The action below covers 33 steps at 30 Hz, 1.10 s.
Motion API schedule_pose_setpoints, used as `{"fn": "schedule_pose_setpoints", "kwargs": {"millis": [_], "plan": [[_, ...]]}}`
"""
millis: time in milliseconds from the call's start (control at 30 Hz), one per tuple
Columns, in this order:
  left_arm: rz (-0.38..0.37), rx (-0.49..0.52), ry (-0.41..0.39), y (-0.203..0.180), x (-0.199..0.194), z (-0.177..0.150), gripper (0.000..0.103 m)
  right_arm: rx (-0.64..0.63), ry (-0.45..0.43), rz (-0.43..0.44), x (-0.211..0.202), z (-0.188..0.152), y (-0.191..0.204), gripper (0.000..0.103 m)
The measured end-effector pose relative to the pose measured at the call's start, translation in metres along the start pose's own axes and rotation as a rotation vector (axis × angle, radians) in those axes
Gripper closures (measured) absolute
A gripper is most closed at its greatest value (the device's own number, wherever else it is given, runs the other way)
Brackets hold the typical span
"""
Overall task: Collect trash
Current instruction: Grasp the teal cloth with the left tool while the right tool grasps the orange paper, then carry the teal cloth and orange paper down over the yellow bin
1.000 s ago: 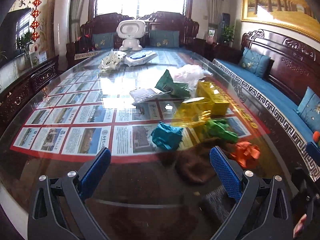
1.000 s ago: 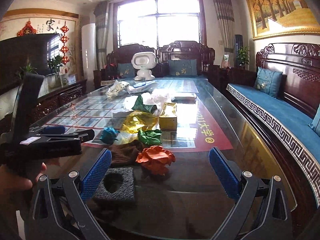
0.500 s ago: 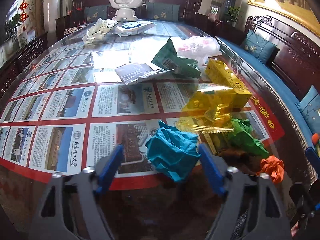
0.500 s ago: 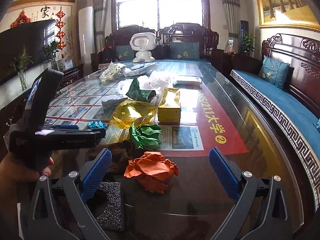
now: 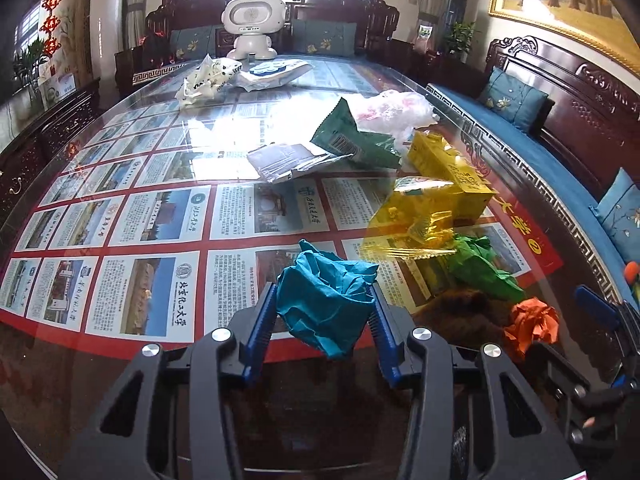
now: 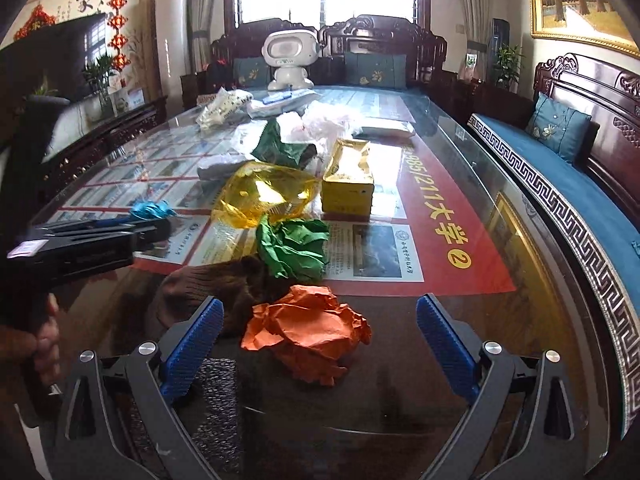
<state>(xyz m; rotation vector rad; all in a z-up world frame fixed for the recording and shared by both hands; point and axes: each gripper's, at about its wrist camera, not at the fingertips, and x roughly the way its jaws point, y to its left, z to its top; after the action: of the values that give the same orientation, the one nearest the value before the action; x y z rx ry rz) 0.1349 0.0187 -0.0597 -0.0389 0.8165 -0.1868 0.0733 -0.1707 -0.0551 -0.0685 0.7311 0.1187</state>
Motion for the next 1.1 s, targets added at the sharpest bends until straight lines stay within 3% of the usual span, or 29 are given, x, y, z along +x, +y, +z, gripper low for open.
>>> {"fn": "schedule_pose_setpoints", "kwargs": {"millis": [100,200,267,300,700,1100], "plan": [[0.001,0.003,-0.008,0.000,-0.003,-0.001,0.057,0.036,0.054,-0.027,0.013,-0.001,-0.007,0.016],[-0.013,0.011,-0.010,-0.001,-0.005,0.000,0.057,0.047,0.112,-0.009,0.028,-0.004,-0.012,0.040],[-0.015,0.019,-0.019,-0.004,-0.009,-0.001,0.057,0.052,0.094,0.015,0.024,-0.005,-0.013,0.055],[-0.015,0.024,-0.025,-0.005,-0.012,-0.002,0.057,0.044,0.085,0.019,0.021,-0.006,-0.013,0.056],[-0.053,0.085,-0.078,-0.024,-0.061,-0.025,0.057,0.053,-0.047,0.034,-0.050,-0.020,-0.020,0.057],[-0.119,0.135,-0.090,-0.038,-0.127,-0.095,0.057,0.016,-0.110,0.106,-0.133,-0.070,0.000,0.057]]}}
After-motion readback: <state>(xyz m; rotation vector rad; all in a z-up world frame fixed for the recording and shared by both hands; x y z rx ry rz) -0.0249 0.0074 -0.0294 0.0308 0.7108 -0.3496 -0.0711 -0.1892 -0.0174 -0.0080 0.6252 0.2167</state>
